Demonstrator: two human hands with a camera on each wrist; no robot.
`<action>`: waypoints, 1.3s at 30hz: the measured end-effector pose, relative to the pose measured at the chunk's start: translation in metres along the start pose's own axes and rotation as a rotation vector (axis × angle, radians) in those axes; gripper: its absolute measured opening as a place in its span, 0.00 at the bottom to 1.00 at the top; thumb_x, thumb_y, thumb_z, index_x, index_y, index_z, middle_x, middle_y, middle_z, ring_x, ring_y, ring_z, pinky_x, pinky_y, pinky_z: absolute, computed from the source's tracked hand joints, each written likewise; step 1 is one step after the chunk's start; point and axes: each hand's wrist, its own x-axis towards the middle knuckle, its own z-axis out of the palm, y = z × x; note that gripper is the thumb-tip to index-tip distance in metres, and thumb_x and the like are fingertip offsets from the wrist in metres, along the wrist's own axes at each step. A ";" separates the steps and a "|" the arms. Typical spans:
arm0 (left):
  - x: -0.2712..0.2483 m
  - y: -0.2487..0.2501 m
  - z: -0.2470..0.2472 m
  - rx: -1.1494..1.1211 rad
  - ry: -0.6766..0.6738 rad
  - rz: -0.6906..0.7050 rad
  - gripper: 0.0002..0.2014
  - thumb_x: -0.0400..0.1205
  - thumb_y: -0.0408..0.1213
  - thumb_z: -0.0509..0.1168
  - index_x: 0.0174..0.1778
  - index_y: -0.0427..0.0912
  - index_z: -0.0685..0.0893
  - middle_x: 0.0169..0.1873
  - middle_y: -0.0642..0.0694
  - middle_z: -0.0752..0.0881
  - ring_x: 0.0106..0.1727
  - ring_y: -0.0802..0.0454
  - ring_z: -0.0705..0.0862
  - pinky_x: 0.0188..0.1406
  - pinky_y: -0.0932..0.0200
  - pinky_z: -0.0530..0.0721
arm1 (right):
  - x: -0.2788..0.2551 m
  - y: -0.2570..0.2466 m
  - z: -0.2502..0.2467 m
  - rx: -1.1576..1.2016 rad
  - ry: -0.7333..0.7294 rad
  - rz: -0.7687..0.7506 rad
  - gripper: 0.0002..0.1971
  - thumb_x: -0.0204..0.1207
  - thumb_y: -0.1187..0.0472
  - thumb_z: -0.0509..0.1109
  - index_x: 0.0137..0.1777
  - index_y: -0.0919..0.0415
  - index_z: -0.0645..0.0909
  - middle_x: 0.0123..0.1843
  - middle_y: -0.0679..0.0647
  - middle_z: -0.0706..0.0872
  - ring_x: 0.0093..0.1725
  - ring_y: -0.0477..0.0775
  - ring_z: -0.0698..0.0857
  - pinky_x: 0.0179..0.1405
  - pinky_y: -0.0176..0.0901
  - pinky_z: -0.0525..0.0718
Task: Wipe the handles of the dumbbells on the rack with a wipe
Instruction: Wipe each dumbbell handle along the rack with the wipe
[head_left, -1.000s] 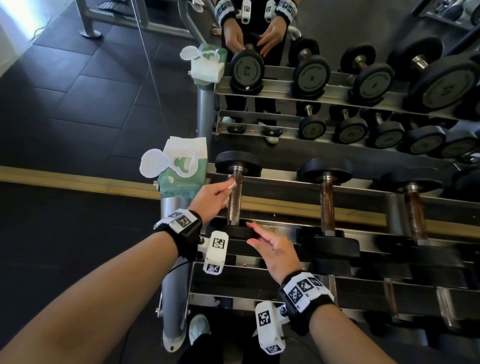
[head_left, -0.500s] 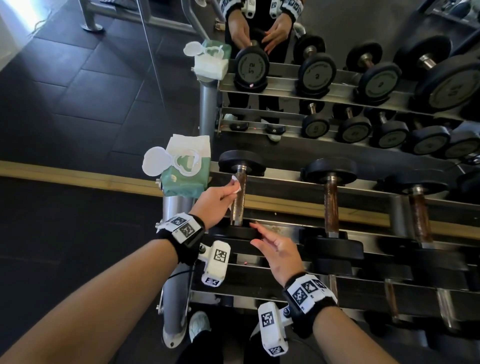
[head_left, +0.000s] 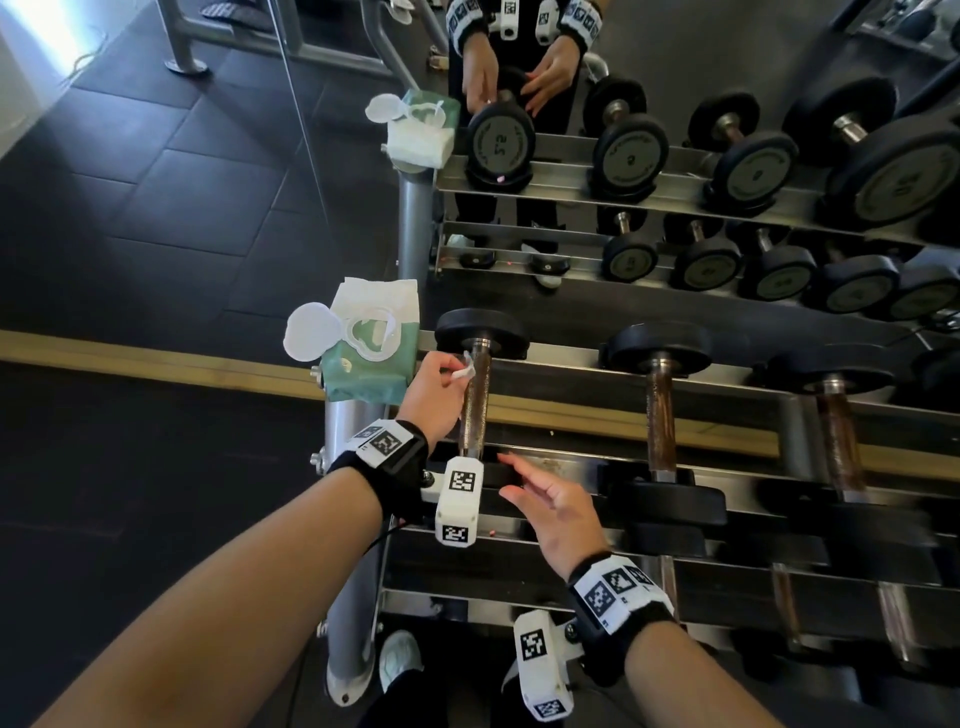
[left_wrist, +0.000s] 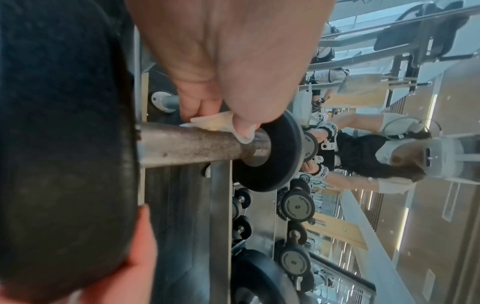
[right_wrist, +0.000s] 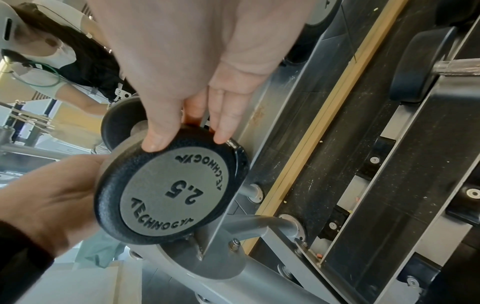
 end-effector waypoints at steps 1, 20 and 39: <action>-0.002 -0.003 -0.002 0.044 0.006 0.004 0.04 0.88 0.37 0.60 0.57 0.46 0.75 0.54 0.36 0.86 0.55 0.37 0.87 0.58 0.35 0.85 | 0.000 0.000 0.000 0.010 0.002 0.006 0.19 0.81 0.56 0.71 0.70 0.39 0.79 0.68 0.36 0.83 0.69 0.30 0.79 0.71 0.26 0.74; 0.017 -0.006 -0.005 0.101 0.007 0.012 0.06 0.86 0.43 0.62 0.56 0.49 0.73 0.48 0.39 0.87 0.49 0.40 0.88 0.52 0.42 0.87 | 0.004 0.007 -0.001 0.054 0.006 0.000 0.18 0.81 0.58 0.73 0.69 0.43 0.82 0.63 0.32 0.84 0.67 0.26 0.78 0.60 0.15 0.71; 0.025 -0.011 -0.005 0.257 0.155 0.025 0.04 0.85 0.36 0.63 0.53 0.46 0.75 0.40 0.47 0.84 0.33 0.52 0.78 0.34 0.58 0.76 | 0.004 0.007 -0.002 0.058 -0.012 -0.017 0.18 0.81 0.58 0.73 0.69 0.43 0.82 0.64 0.32 0.85 0.69 0.30 0.79 0.66 0.19 0.70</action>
